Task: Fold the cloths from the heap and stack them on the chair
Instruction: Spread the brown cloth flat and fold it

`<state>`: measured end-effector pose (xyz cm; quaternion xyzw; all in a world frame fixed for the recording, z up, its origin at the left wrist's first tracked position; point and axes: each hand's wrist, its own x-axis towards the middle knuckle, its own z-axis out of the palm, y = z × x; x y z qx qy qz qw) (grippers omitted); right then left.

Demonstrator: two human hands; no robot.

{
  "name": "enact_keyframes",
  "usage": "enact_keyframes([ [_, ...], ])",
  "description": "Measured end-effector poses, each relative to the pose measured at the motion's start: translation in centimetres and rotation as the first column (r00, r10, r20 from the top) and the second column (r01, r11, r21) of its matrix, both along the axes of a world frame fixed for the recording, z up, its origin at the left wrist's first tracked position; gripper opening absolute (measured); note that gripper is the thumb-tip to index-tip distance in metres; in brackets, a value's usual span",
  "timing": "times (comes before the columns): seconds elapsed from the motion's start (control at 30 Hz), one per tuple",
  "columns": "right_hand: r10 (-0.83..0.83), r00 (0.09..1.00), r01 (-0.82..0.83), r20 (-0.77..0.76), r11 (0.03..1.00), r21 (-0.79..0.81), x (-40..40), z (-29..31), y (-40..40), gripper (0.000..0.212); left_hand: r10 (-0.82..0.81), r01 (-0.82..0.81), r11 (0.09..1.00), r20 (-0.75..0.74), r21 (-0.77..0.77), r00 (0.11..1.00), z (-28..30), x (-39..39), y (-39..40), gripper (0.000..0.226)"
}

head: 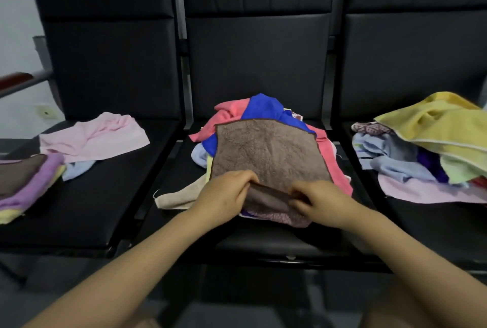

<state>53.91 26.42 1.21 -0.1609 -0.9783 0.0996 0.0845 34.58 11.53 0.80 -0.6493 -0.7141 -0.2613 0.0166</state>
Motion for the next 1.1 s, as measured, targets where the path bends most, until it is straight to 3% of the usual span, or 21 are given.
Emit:
enact_keyframes([
  [0.03, -0.020, 0.999, 0.022, 0.038, 0.999, -0.047, 0.5, 0.5, 0.8, 0.009, 0.005, -0.004, 1.000, -0.017, 0.010, 1.000, 0.4, -0.6, 0.1, 0.029],
  [0.13, -0.108, 0.991, 0.125, 0.078, 0.959, -0.255, 2.2, 1.1, 3.3, 0.030, -0.029, 0.028, 0.999, -0.020, -0.038, 0.999, 1.2, -2.5, 0.0, 0.043],
  [0.33, -0.325, 0.930, 0.126, -0.170, 0.720, -0.682, 4.8, 0.9, 5.8, 0.014, -0.039, 0.049, 0.971, 0.045, -0.236, 0.998, 0.7, -4.8, -0.5, 0.037],
  [0.43, -0.393, 0.897, 0.132, -0.204, 0.677, -0.724, 4.9, 0.8, 5.3, 0.025, 0.028, -0.011, 0.970, 0.064, -0.245, 0.998, 0.9, -5.1, -1.2, 0.025],
  [0.53, -0.451, 0.855, 0.107, -0.257, 0.638, -0.762, 4.5, 1.0, 4.4, 0.052, 0.167, -0.140, 0.973, 0.143, -0.181, 0.976, 1.2, -5.2, -1.9, 0.016],
  [0.63, -0.462, 0.835, 0.045, -0.299, 0.599, -0.799, 4.2, 1.1, 3.8, 0.077, 0.277, -0.245, 0.957, 0.246, -0.153, 0.929, 1.6, -4.6, -2.8, 0.025],
  [0.77, -0.523, 0.804, 0.072, -0.283, 0.558, -0.827, 4.0, 1.9, 2.4, 0.043, 0.237, -0.204, 0.968, 0.278, -0.143, 0.931, 2.3, -3.8, -4.0, 0.024],
  [0.83, -0.552, 0.794, 0.101, -0.256, 0.535, -0.839, 4.3, 2.1, 2.0, 0.040, 0.176, -0.130, 0.977, 0.300, -0.167, 0.937, 2.5, -3.8, -4.6, 0.016],
  [0.97, -0.573, 0.801, 0.158, -0.171, 0.479, -0.863, 5.2, 2.2, 1.7, 0.034, 0.107, -0.018, 0.977, 0.411, -0.215, 0.905, 2.8, -4.4, -5.4, 0.033],
  [1.03, -0.569, 0.812, 0.228, -0.132, 0.516, -0.826, 5.6, 1.9, 2.0, 0.034, 0.138, -0.028, 0.968, 0.433, -0.251, 0.891, 2.6, -4.9, -5.0, 0.011],
  [1.1, -0.550, 0.829, 0.286, -0.102, 0.572, -0.769, 5.8, 1.2, 2.6, 0.031, 0.190, -0.074, 0.961, 0.437, -0.267, 0.879, 2.2, -5.2, -4.2, 0.012],
])
